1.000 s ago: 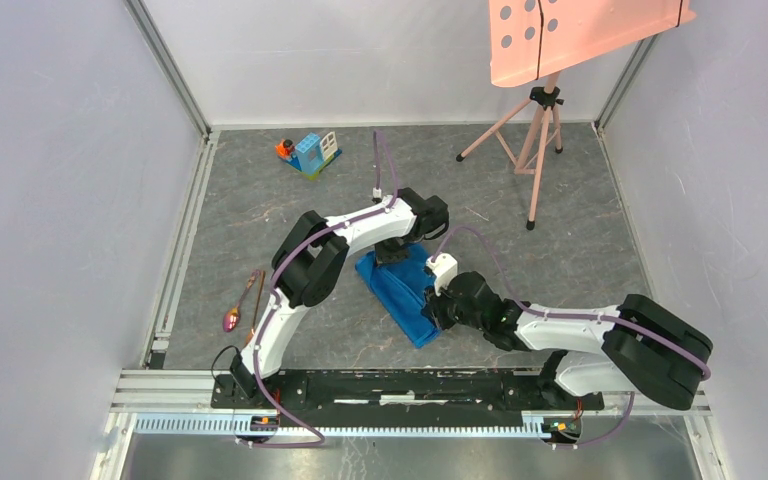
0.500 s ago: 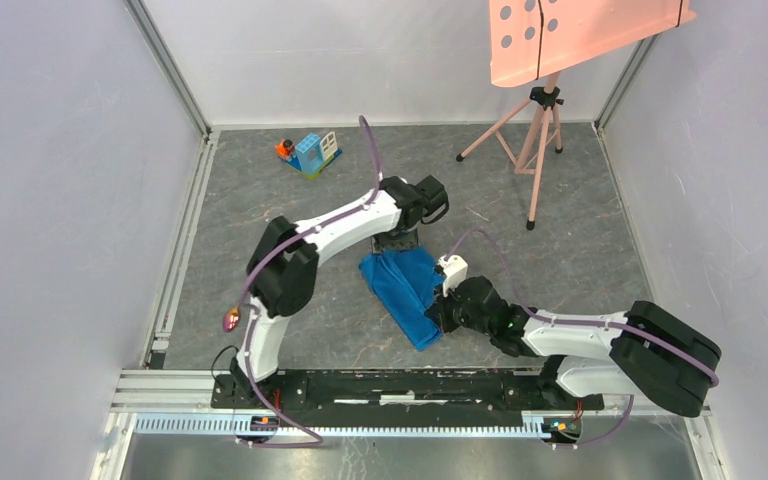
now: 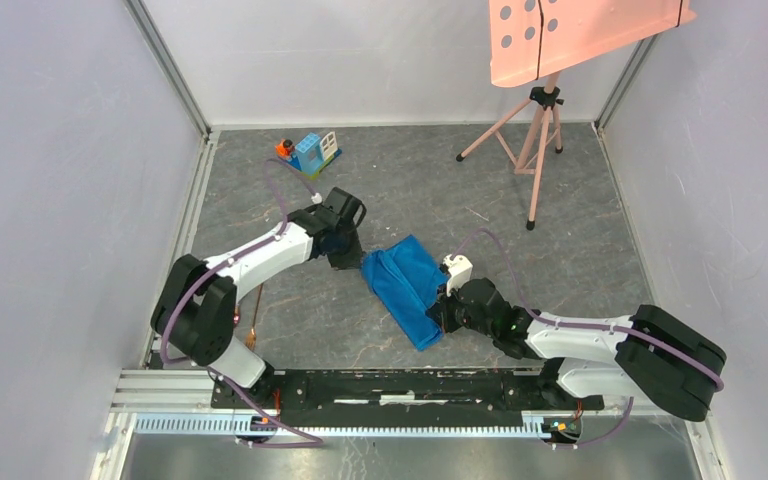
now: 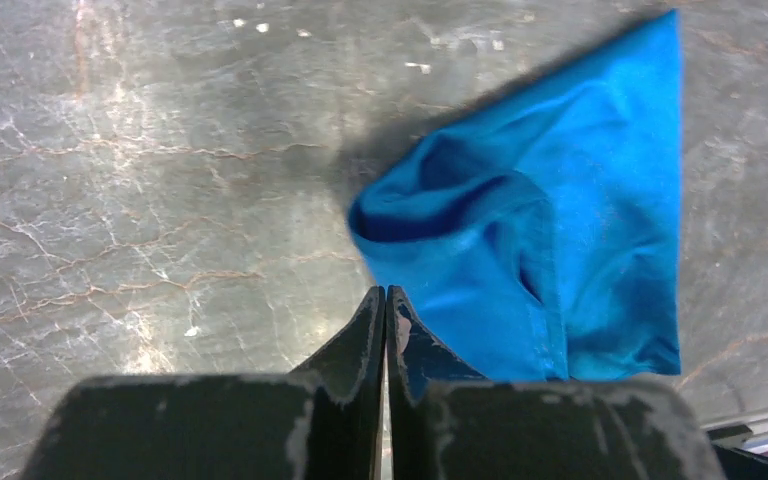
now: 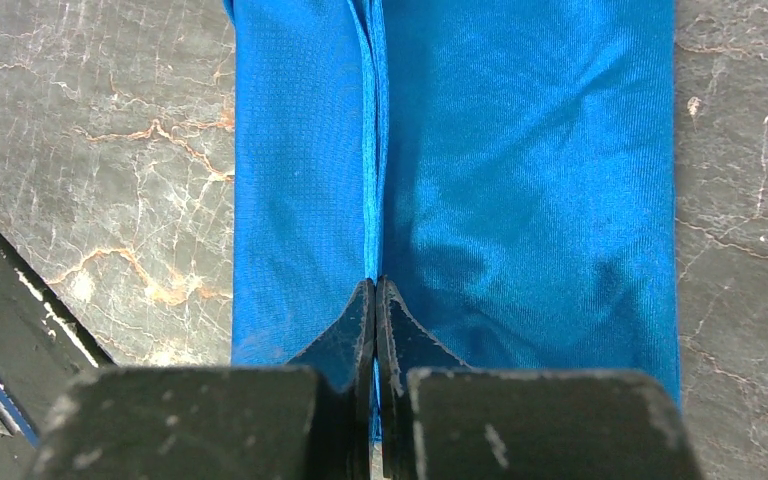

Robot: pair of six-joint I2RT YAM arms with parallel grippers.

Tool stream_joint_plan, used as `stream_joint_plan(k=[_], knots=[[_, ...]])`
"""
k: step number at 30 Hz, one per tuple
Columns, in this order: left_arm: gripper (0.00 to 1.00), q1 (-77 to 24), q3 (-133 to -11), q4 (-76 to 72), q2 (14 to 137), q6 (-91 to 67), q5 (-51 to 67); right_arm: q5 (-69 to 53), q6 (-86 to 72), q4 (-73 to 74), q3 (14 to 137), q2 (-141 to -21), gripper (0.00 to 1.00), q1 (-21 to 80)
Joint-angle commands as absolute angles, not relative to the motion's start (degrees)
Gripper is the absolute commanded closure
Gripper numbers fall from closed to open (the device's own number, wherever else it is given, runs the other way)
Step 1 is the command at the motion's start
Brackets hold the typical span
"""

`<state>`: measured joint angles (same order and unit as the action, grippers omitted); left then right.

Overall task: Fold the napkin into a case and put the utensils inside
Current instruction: Fold the lower triangle-folded napkin at the center of the board.

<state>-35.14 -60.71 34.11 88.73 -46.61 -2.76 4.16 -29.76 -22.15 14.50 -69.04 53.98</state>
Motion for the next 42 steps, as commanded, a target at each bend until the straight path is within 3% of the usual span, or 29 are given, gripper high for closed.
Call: stream_joint_plan(k=[1,21,24,30,33,37,42], knots=[[0.95,-31.8,-57.6,22.3,89.3,-44.6,6.7,5.4,-30.1,-23.8,14.5,-68.1,1.0,54.1],[0.94,-29.8,-59.7,18.1,100.2,-42.7,8.2,6.2,-28.6,-19.4,16.7,-69.3,0.99,54.1],[0.94,-29.2,-59.3,17.7,100.7,-41.9,8.3,6.0,-27.0,-17.5,18.6,-69.1,0.92,54.1],[0.94,-29.2,-59.6,16.9,102.0,-41.6,10.0,6.2,-21.2,-13.7,25.8,-69.2,0.61,54.0],[0.94,-29.2,-59.6,16.9,101.9,-41.5,10.3,1.5,-19.7,-15.8,30.2,-73.1,0.5,52.8],[0.94,-29.2,-59.7,16.8,101.7,-41.6,10.7,-8.4,-22.3,-20.6,34.9,-81.0,0.49,51.2],[0.93,-29.1,-60.0,17.1,101.7,-40.8,10.7,-19.6,-26.1,-29.5,35.1,-87.4,0.58,50.8]])
